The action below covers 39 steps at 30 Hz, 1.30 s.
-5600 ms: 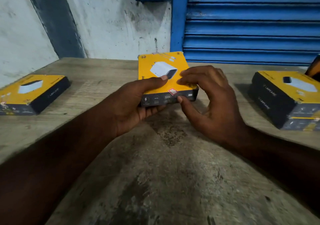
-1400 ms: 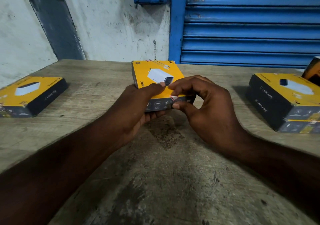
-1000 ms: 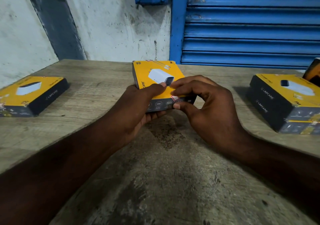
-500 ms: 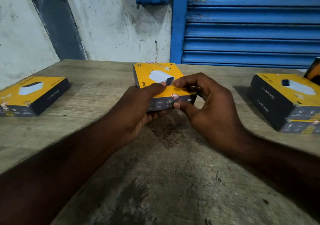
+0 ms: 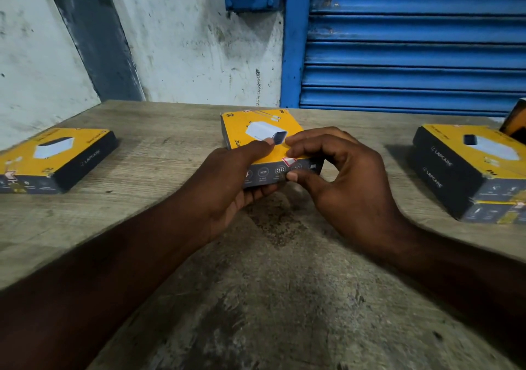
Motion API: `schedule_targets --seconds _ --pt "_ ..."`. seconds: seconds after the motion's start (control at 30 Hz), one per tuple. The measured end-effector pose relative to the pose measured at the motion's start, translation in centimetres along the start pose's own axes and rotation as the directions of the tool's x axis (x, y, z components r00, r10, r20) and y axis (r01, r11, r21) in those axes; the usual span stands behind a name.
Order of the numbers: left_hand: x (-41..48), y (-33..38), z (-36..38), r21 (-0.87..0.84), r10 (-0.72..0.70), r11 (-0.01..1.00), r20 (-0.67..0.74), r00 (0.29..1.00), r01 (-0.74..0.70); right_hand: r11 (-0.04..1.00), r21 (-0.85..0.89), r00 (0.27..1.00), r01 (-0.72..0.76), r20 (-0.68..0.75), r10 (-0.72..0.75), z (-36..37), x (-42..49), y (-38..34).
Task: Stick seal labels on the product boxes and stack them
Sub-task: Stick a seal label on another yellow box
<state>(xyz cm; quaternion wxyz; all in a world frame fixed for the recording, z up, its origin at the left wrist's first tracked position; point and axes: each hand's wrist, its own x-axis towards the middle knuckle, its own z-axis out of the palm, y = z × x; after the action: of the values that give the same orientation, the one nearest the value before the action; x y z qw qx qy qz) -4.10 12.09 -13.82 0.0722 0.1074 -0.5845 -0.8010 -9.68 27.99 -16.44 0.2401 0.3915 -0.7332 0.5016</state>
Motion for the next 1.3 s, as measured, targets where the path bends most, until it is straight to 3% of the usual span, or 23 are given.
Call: schedule_targets --seconds 0.53,1.3 --pt "0.4 -1.0 0.4 -0.157 0.011 0.987 -0.038 0.999 -0.017 0.99 0.062 0.989 -0.129 -0.07 0.133 0.4 0.2 0.6" --pt "1.0 -1.7 0.3 0.052 0.198 0.98 -0.146 0.969 -0.193 0.968 0.003 0.968 -0.251 -0.015 0.251 0.2 0.4 0.6"
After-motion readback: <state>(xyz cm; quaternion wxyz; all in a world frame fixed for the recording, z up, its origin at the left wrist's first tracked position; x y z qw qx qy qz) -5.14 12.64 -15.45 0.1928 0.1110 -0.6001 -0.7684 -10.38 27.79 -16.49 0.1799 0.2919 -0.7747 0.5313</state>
